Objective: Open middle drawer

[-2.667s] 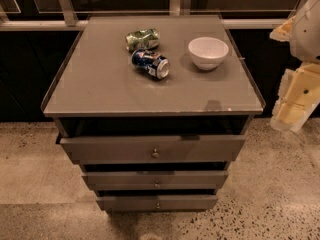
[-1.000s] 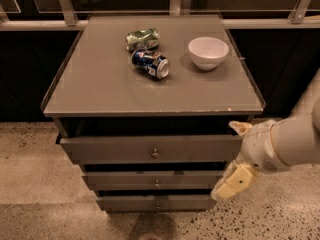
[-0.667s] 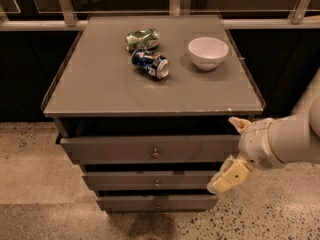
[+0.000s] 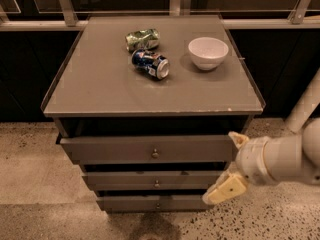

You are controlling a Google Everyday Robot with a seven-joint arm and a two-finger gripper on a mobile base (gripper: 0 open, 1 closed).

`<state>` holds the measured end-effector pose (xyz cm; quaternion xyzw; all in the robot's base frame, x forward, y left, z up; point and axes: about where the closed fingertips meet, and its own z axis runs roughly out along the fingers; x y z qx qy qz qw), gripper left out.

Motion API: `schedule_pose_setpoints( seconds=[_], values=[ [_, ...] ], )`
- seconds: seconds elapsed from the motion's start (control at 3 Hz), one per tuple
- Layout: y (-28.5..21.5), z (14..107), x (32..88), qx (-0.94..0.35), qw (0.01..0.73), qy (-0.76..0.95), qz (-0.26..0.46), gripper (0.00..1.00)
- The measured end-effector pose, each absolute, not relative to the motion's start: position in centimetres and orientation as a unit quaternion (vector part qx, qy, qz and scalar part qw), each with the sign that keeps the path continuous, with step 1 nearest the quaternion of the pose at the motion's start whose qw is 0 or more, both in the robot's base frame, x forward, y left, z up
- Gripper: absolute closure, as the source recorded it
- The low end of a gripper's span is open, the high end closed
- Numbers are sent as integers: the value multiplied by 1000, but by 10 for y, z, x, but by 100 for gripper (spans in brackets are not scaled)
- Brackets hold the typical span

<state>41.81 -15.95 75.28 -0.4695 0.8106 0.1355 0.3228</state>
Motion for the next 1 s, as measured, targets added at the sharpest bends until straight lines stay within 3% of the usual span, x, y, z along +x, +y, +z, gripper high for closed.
schedule_pose_setpoints(
  seconds=[0.67,1.0],
  values=[
    [-142,610,388,-387,318,843,197,0],
    [-142,601,390,-380,318,846,199,19]
  ],
)
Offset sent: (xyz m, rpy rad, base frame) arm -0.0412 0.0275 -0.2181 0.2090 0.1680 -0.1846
